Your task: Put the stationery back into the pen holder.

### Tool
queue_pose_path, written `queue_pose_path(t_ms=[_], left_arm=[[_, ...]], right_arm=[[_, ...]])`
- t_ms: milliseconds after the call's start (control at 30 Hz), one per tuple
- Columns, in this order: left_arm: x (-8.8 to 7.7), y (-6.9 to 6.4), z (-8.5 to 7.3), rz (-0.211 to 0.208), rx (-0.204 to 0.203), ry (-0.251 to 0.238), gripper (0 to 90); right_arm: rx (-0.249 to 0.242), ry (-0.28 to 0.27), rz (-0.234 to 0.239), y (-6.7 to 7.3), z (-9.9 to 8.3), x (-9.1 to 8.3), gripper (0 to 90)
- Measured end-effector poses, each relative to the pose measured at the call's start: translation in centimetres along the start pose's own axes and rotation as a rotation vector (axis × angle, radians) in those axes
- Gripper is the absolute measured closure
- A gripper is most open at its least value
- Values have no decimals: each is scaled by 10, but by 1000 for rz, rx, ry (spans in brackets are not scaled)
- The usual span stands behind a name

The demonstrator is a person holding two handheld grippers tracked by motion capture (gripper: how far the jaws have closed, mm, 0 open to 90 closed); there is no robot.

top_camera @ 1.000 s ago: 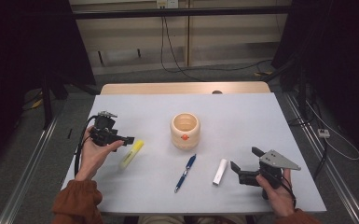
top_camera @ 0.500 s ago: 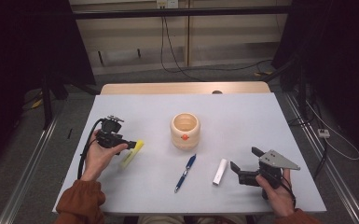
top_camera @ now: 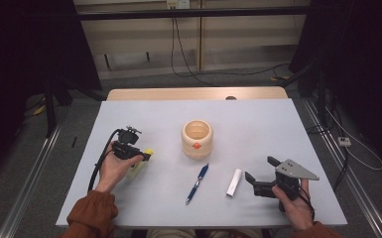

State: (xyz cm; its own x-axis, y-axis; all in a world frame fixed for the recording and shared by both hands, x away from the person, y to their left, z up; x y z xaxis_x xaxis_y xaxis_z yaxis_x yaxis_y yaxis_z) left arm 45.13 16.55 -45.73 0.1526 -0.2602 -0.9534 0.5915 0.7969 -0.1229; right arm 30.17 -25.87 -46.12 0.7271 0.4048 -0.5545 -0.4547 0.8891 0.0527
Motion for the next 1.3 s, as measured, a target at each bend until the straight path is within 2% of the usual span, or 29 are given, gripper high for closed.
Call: queue_pose_path(t_ms=[300, 367, 433, 500, 633, 800, 967, 1000, 1067, 1133, 1200, 1300], left_arm=[[5, 0, -1, 6, -1, 9, 512], [6, -2, -1, -8, 1, 4, 554], [6, -4, -1, 32, 20, 10, 582], [7, -6, -1, 50, 17, 12, 605], [7, -5, -1, 51, 14, 16, 651], [7, -8, -1, 74, 7, 18, 655], [7, -6, 0, 58, -29, 22, 672], [7, -6, 0, 68, -22, 24, 672], [6, -6, 0, 60, -30, 22, 673], [5, -4, -1, 42, -33, 20, 673], [3, -4, -2, 20, -17, 16, 673], [-3, -3, -3, 11, -17, -3, 673]], right_arm=[[3, -2, 2, 0, 0, 0, 24], [3, 0, 1, 0, 0, 0, 25], [3, 0, 2, 0, 0, 0, 25], [2, 1, 1, 0, 0, 0, 25], [3, -1, 1, 0, 0, 0, 25], [-2, 3, 0, 0, 0, 1, 25], [-2, 4, 3, 0, 0, 1, 25], [-1, 5, 3, 0, 0, 1, 25], [0, 5, 2, 0, 0, 1, 25], [0, 5, 2, 0, 0, 1, 25], [1, 4, 1, 0, 0, 1, 25], [0, 4, 2, 0, 0, 1, 25]])
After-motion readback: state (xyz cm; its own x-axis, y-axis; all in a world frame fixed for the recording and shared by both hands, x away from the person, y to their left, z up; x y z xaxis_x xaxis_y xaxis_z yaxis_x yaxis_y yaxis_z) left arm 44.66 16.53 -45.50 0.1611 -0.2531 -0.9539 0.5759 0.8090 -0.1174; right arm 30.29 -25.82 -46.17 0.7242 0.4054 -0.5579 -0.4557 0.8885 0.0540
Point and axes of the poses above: each handheld gripper's, and its own axes: x roughly forward along the jaws, z roughly out of its top, y roughly to its left, the point moved 3 cm from there along x, roughly forward along the jaws, and after that the axes turned 12 degrees about y, right-handed, at the moved point
